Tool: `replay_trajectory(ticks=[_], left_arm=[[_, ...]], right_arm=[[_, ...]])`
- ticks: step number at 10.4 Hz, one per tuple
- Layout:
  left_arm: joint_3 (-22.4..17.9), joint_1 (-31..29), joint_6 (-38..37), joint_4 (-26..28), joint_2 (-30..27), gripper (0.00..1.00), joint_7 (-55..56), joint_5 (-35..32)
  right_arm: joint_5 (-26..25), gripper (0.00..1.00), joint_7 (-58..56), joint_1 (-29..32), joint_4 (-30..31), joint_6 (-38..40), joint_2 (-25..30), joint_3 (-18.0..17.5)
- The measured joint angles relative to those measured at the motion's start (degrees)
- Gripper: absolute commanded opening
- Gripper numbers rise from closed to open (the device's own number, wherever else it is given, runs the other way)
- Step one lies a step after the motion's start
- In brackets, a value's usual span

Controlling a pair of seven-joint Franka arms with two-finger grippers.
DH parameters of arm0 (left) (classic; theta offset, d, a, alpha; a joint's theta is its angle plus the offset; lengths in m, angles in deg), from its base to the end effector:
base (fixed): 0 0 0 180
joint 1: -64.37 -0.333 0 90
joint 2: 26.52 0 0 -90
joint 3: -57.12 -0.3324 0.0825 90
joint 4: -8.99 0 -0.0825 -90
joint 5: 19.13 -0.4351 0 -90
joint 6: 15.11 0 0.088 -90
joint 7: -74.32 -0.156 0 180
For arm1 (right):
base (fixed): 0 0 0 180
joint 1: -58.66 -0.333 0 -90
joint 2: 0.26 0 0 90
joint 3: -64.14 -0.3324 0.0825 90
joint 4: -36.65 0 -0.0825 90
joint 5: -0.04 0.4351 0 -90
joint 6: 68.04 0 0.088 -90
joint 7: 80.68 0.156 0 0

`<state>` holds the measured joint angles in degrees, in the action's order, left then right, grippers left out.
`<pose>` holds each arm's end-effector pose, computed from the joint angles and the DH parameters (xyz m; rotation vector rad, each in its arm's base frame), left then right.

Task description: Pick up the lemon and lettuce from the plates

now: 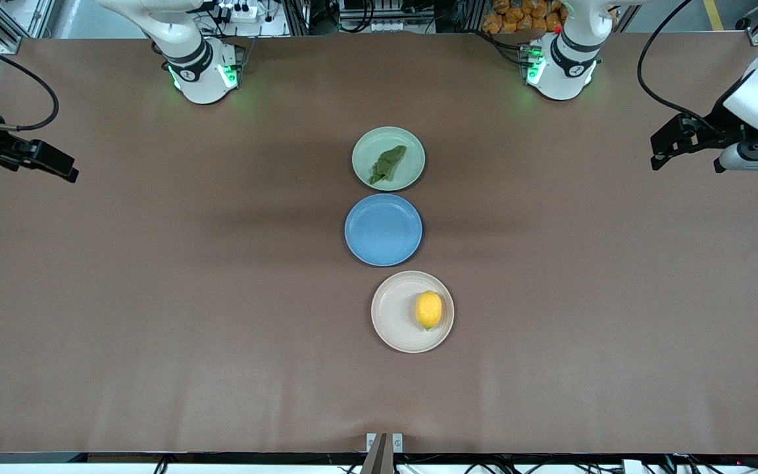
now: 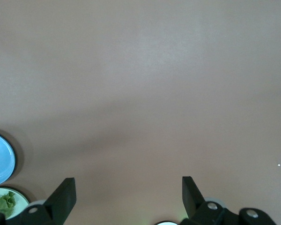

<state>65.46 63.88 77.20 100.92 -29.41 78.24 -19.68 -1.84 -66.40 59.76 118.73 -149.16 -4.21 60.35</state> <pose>0.5905 -0.0819 0.6079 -3.1274 0.1075 -0.0907 0.6075 0.0217 0.6085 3.0823 -0.3185 -0.1248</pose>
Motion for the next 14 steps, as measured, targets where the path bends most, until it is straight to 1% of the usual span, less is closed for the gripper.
replay_trajectory(ticks=[3,6,8,10,14], left_arm=[[0.0,0.3,-0.1,0.1,1.5,1.0,0.0,0.0],[0.4,0.7,0.7,0.0,4.5,1.0,0.9,0.0],[0.8,2.3,1.7,-1.0,7.7,1.0,4.5,0.0],[1.1,4.2,2.7,-3.0,11.8,1.0,5.8,0.0],[1.2,6.1,8.2,-4.1,18.7,1.0,7.2,0.0]], right_arm=[[0.0,1.0,0.0,0.0,0.0,0.0,0.0,0.0],[0.0,1.0,0.0,0.0,0.0,0.0,-0.1,0.0],[0.0,1.0,0.0,0.0,0.1,0.1,-0.1,0.0],[0.0,1.0,0.0,0.0,0.1,0.1,-0.2,0.0],[0.2,1.0,0.0,0.0,0.1,1.1,-0.2,-0.1]])
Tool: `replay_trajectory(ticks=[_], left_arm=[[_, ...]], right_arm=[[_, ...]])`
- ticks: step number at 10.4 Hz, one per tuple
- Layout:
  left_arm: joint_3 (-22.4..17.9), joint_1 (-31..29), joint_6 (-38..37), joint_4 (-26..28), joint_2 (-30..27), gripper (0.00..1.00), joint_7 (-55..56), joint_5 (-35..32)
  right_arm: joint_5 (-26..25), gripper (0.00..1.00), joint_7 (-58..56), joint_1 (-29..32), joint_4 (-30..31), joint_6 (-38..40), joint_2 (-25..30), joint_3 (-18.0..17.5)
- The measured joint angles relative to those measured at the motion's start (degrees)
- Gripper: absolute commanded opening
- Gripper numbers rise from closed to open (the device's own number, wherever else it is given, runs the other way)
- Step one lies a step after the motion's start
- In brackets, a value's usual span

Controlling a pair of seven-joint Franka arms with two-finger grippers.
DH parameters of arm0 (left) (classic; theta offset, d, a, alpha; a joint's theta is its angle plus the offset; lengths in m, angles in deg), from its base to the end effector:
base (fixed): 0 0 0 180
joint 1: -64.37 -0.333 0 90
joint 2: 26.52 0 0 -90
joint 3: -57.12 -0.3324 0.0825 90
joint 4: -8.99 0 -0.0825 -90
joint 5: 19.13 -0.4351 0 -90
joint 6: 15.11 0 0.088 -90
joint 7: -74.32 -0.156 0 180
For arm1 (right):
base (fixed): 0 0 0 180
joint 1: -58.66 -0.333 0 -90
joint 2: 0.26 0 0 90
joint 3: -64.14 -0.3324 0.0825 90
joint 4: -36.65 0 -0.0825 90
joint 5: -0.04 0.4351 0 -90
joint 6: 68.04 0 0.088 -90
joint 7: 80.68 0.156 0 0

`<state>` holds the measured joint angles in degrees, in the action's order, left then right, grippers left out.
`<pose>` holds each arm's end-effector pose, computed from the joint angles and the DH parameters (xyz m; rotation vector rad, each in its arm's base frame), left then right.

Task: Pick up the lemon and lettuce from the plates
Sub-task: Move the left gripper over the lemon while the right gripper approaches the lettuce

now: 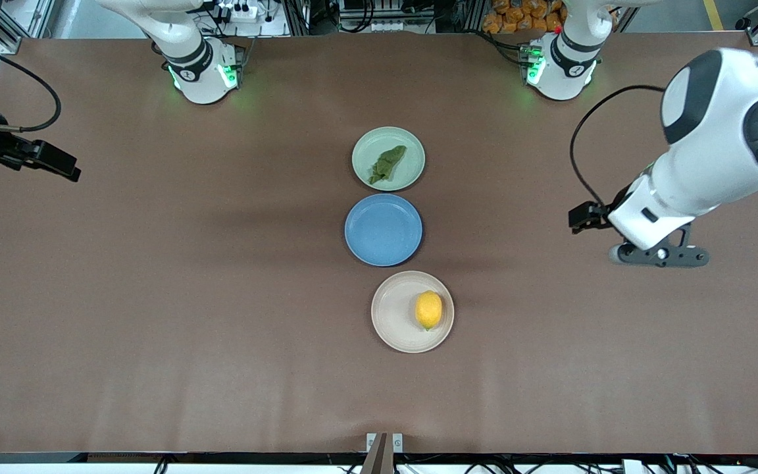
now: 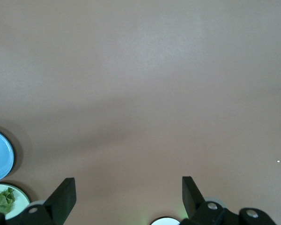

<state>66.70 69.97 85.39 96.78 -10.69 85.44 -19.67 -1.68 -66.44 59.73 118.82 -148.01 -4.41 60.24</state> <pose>0.6700 -0.1705 0.4498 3.1146 -0.1055 -0.0897 0.6050 0.0234 0.6042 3.0804 -0.3132 -0.1639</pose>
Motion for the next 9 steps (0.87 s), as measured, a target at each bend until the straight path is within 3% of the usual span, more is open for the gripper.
replay_trajectory(ticks=[5,9], left_arm=[[0.3,2.6,7.5,-0.4,6.0,1.0,5.4,0.0],[0.4,7.0,19.7,-1.7,13.5,1.0,15.4,0.0]], right_arm=[[6.3,1.0,0.0,-1.2,0.5,5.9,-1.1,-0.5],[6.9,1.0,3.3,-6.4,1.5,6.4,-1.4,-0.6]])
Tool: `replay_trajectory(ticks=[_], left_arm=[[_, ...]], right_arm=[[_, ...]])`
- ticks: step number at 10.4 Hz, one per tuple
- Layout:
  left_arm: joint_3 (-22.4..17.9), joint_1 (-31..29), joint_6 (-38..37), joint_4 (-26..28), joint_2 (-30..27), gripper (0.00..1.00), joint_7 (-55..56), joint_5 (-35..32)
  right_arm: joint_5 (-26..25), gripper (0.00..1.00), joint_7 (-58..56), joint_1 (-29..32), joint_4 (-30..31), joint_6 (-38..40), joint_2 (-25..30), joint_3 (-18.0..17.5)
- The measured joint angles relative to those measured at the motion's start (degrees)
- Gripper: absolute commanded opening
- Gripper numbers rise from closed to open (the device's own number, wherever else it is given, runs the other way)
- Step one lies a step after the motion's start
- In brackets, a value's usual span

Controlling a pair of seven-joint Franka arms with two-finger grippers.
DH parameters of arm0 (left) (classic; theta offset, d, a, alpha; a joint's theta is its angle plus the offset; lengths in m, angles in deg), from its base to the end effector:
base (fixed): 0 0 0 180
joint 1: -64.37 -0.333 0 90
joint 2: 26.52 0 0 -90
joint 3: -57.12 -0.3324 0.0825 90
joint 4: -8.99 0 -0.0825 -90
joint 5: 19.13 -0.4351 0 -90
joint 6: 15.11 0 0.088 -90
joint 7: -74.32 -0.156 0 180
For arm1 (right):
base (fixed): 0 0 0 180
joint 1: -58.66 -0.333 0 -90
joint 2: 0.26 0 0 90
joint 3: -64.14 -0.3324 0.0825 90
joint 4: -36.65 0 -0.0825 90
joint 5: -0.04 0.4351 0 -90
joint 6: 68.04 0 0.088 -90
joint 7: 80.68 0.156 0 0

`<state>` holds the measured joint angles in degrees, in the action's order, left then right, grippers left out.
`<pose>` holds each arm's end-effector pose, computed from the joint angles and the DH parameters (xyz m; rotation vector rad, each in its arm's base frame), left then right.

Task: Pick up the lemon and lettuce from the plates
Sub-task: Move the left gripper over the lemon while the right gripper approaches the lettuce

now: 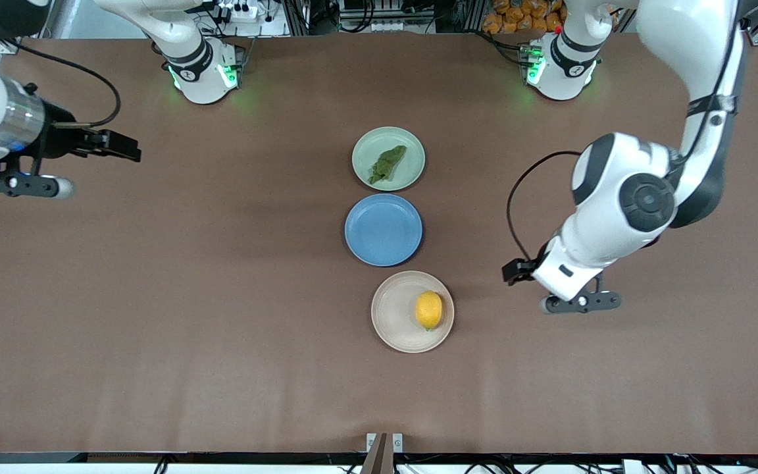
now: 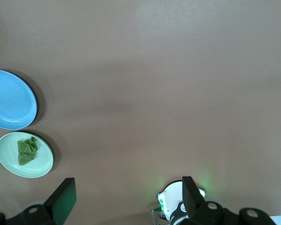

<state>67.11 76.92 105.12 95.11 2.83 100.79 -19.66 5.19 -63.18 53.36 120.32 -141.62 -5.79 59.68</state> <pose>0.7119 -0.2769 0.3264 3.0309 0.1367 0.0773 0.5799 0.1136 0.5715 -3.0742 0.1859 0.4454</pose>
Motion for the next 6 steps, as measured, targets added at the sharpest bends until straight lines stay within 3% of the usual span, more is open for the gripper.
replay_trajectory(ticks=[6], left_arm=[[-0.2,5.1,11.4,-1.7,8.5,1.0,0.7,-2.1]], right_arm=[[2.7,1.0,10.5,-8.2,2.9,-1.0,-0.2,-0.2]])
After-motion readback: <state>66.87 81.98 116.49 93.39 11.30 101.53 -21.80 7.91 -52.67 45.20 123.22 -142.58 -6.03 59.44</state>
